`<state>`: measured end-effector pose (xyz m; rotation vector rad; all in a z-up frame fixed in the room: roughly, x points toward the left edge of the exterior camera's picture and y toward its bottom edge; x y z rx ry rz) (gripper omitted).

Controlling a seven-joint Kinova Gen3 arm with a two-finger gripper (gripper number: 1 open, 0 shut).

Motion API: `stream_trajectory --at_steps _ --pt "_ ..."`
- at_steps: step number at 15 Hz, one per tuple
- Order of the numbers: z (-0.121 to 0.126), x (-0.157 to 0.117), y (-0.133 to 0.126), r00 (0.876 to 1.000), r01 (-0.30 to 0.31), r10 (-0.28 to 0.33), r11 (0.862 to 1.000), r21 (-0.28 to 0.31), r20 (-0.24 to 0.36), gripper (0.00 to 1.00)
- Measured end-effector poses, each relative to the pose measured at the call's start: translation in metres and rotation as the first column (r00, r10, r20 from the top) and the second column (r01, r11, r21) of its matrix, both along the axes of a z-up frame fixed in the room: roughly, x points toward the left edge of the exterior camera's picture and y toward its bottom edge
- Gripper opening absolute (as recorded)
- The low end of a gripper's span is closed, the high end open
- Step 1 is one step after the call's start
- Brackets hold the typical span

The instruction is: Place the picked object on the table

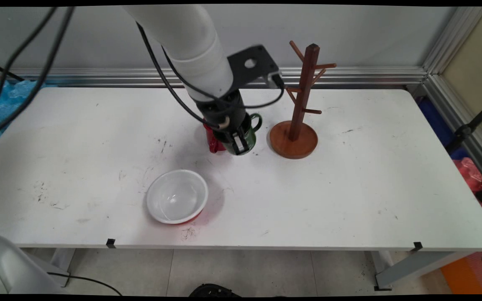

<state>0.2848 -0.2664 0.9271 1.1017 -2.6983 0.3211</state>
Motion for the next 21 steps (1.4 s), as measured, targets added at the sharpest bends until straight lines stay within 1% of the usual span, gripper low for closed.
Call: stream_trajectory --at_steps 5,12,16,21 --pt "-0.022 -0.009 0.000 0.998 -0.038 0.033 0.997 0.073 0.061 0.00" --pt "-0.042 -0.015 -0.006 0.992 -0.088 0.075 0.989 0.121 0.104 0.00" --pt "-0.056 -0.023 -0.011 0.990 -0.114 0.100 0.982 0.148 0.096 0.00" --pt "-0.071 -0.031 -0.021 0.991 -0.116 0.103 0.978 0.172 0.082 0.00"
